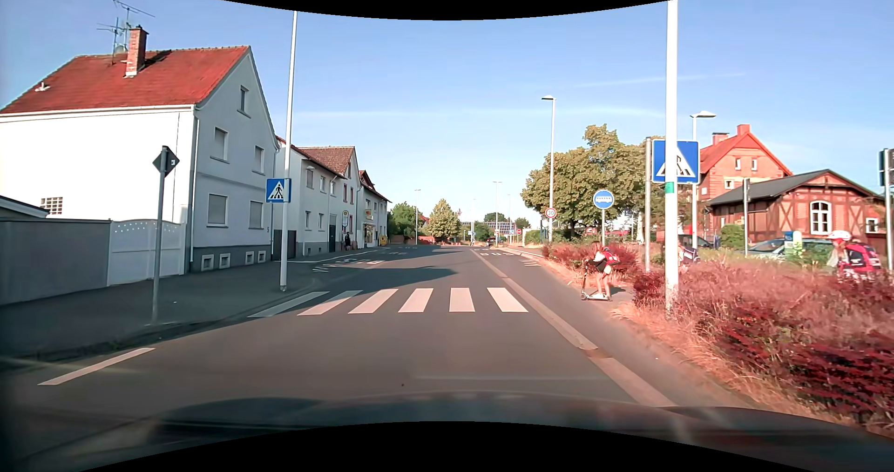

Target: Follow the waypoints while adhering to traffic rules and regulations

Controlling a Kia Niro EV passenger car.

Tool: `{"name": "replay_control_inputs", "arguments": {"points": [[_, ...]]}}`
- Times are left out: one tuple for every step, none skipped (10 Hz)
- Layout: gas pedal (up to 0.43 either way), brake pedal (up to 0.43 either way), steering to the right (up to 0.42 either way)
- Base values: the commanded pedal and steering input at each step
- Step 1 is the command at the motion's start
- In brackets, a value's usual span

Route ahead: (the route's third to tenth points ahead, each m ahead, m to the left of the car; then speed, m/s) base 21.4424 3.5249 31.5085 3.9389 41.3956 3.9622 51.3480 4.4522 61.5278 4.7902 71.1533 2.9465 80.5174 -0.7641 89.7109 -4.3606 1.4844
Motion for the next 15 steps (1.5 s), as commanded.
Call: {"name": "replay_control_inputs", "arguments": {"points": [[0.0,0.244,-0.011],[0.0,0.25,-0.011],[0.0,0.25,-0.011],[0.0,0.25,-0.011],[0.0,0.25,-0.011],[0.0,0.25,-0.011],[0.0,0.25,-0.011],[0.0,0.25,-0.012],[0.0,0.238,-0.012],[0.0,0.226,-0.012],[0.0,0.213,-0.012],[0.0,0.201,-0.012],[0.0,0.201,-0.013],[0.0,0.201,-0.014],[0.0,0.201,-0.014]]}}
